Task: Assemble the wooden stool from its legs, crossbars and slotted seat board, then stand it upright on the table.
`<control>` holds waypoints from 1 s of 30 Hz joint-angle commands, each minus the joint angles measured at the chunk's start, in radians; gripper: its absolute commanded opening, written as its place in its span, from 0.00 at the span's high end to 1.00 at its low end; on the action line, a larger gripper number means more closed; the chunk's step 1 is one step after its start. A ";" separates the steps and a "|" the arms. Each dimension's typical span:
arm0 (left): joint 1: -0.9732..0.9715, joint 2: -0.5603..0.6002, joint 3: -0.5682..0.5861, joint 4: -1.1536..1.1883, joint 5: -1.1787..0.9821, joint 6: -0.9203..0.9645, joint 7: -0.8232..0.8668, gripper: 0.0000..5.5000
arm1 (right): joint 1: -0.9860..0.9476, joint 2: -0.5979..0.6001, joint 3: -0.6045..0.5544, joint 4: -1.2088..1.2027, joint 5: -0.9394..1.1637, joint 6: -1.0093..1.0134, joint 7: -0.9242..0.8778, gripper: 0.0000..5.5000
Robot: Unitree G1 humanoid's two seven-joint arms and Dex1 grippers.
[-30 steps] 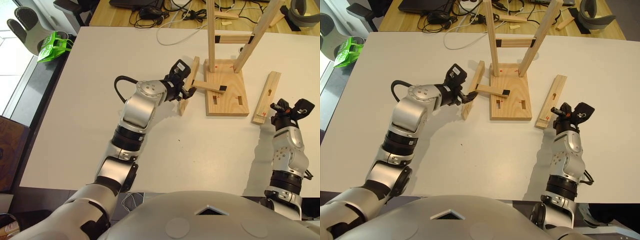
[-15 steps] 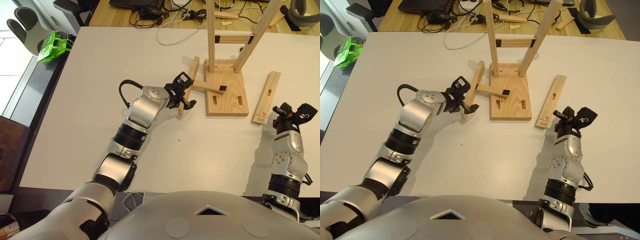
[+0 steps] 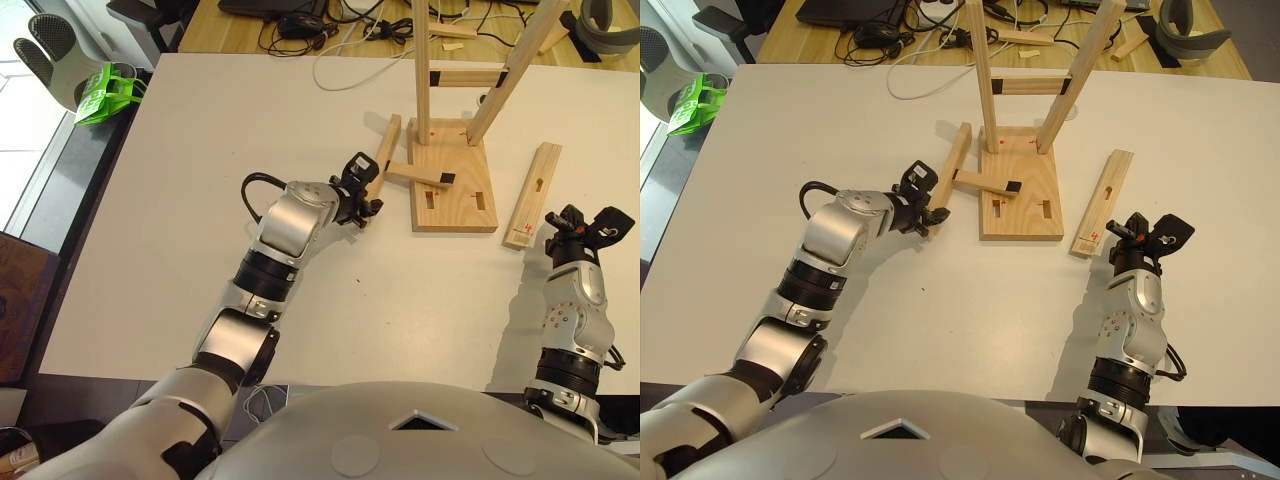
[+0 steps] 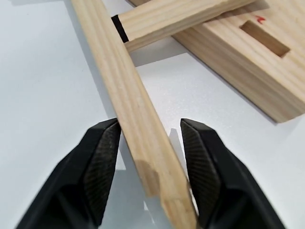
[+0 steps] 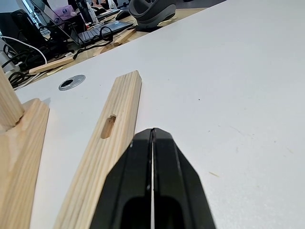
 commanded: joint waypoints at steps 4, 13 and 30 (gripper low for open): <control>0.005 -0.011 0.005 0.011 -0.012 0.014 0.020 0.75 | 0.000 0.007 0.005 0.006 -0.001 -0.004 0.002 1.00; 0.010 -0.011 0.055 0.004 -0.020 0.020 0.066 0.81 | 0.002 0.008 0.004 0.006 0.000 -0.005 0.001 1.00; 0.018 -0.005 0.258 -0.200 -0.059 0.019 0.208 0.81 | -0.050 -0.063 -0.019 0.006 0.022 0.036 0.025 1.00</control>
